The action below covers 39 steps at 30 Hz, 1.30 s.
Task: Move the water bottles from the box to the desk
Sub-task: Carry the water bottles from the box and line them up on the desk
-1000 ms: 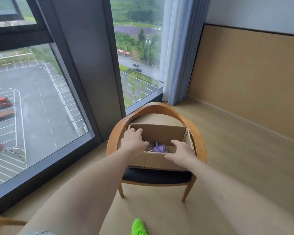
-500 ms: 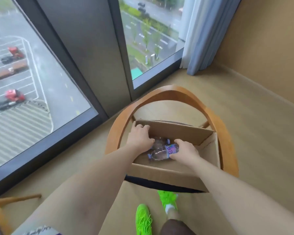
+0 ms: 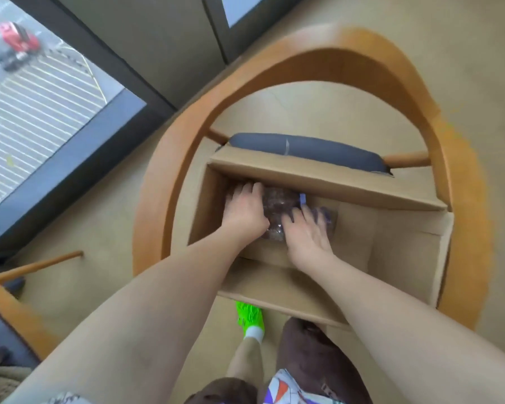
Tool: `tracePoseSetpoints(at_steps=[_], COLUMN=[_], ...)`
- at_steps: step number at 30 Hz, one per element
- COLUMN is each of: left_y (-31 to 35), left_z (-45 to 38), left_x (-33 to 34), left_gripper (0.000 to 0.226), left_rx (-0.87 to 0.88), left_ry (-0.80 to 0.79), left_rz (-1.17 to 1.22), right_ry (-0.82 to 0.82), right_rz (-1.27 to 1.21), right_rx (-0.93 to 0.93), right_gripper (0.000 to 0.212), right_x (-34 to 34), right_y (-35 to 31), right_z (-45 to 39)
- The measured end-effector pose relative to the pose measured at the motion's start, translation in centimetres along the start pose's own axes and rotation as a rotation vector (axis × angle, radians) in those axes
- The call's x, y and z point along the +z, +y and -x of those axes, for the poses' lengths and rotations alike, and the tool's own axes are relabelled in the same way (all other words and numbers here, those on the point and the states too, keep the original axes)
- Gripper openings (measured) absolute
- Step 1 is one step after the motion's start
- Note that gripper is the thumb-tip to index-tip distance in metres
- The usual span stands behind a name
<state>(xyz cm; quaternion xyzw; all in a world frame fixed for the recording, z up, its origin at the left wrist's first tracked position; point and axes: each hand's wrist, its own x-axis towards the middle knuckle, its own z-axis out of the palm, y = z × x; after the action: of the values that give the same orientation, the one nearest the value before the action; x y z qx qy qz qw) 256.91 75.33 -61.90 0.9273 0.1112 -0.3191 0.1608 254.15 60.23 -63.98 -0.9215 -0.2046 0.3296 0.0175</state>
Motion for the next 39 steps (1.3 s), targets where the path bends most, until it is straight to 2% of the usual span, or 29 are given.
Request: tracePoseSetpoints(at_steps=[3,6,10,14,16,18,20,23,26,29,34,39], left_y=[-0.8,-1.8,-1.7,-1.2,-1.1,-1.0,-0.8,-0.7,-0.6,-0.6,-1.8,-7.0], left_z=[-2.6,-3.7,-4.2,-3.4,-2.1,-0.4,1.2,3.3,6.0,9.7,19.1,31.4], left_x=[2.0,3.7,5.1,6.2,6.6,6.7,6.0,3.1,-1.2,-5.8,-12.2,-14.6], left_gripper=[0.063,0.073,0.057,0.060,0.058,0.069,0.073,0.065,0.057,0.055,0.055,0.059], left_rx=[-0.049,-0.015,-0.011,-0.144,-0.224,-0.295,-0.304,-0.216,-0.148,-0.137,-0.214,-0.320], left_ry=[-0.060,-0.036,-0.032,-0.147,-0.156,-0.148,-0.103,-0.049,0.014,0.122,0.415,0.654], left_rz=[-0.036,-0.208,-0.276,-0.096,0.052,0.177,0.256,0.245,0.234,0.357,0.529,0.691], right_ry=[0.037,0.041,0.017,-0.084,-0.162,-0.202,-0.194,-0.111,-0.015,0.078,0.245,0.377], right_rz=[0.059,0.069,0.089,0.069,0.045,0.008,-0.017,-0.050,-0.109,-0.202,-0.203,-0.209], right_rx=[-0.030,-0.032,-0.050,-0.021,0.001,0.047,0.086,0.106,0.136,0.138,0.009,-0.184], right_gripper=[0.065,0.073,0.065,0.058,0.053,0.053,0.056,0.050,0.050,0.059,0.073,0.063], right_x=[1.7,3.3,4.8,5.5,5.6,5.5,5.1,3.0,-1.1,-6.3,-13.8,-15.7], right_y=[0.3,0.4,1.2,3.3,4.4,5.1,5.3,4.5,2.7,0.4,-5.4,-14.2], right_z=[-2.0,-2.7,-2.5,-2.2,-1.8,-0.9,0.4,2.1,3.3,4.8,9.5,16.7])
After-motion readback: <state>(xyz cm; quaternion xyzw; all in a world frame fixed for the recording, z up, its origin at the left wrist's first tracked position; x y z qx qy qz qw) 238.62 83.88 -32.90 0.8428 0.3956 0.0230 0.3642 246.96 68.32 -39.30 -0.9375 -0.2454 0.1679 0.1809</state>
